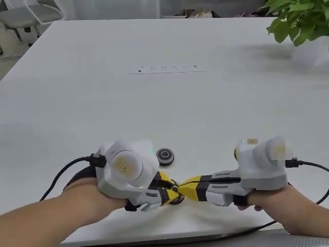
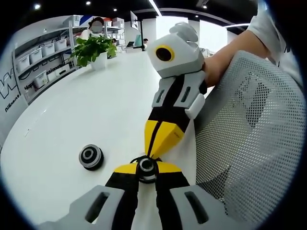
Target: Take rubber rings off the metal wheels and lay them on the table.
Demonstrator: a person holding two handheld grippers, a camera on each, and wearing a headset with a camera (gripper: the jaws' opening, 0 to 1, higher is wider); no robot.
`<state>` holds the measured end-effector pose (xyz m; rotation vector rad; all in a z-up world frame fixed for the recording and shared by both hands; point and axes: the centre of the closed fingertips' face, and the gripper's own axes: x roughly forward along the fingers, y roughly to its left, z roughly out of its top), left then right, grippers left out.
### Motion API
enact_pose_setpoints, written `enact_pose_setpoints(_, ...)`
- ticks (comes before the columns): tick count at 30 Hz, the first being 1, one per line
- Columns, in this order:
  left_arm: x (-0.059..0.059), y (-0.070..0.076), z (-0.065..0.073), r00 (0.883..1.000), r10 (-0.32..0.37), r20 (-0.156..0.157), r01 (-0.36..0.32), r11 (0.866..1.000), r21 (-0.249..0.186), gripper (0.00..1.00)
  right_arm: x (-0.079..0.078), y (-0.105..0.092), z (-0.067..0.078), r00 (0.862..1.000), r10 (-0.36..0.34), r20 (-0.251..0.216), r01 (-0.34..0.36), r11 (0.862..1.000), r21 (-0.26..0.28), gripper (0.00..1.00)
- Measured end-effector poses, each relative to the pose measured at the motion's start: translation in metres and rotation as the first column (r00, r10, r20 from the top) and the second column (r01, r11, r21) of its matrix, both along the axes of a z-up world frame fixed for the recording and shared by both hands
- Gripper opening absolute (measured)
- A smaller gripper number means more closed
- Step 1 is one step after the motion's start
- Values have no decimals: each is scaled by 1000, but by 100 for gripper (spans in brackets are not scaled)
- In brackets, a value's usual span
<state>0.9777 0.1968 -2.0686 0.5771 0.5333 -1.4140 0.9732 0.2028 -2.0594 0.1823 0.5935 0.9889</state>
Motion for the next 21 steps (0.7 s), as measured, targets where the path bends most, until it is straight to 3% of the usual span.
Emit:
enact_pose_setpoints(5, 0, 0, 0, 1000, -2, -5, 2, 1000, -5, 8, 0, -1, 0, 1000, -3, 2, 3, 1000, 2, 0)
enact_pose_setpoints(11, 0, -1, 1, 999, -24, 23, 23, 1000, 8, 9, 3, -4, 4, 1000, -23, 6, 22, 1000, 20, 0)
enact_pose_setpoints(21, -4, 6, 7, 999, -34, -18, 34, 999, 22, 14, 2, -5, 7, 1000, -23, 6, 23, 999, 27, 0)
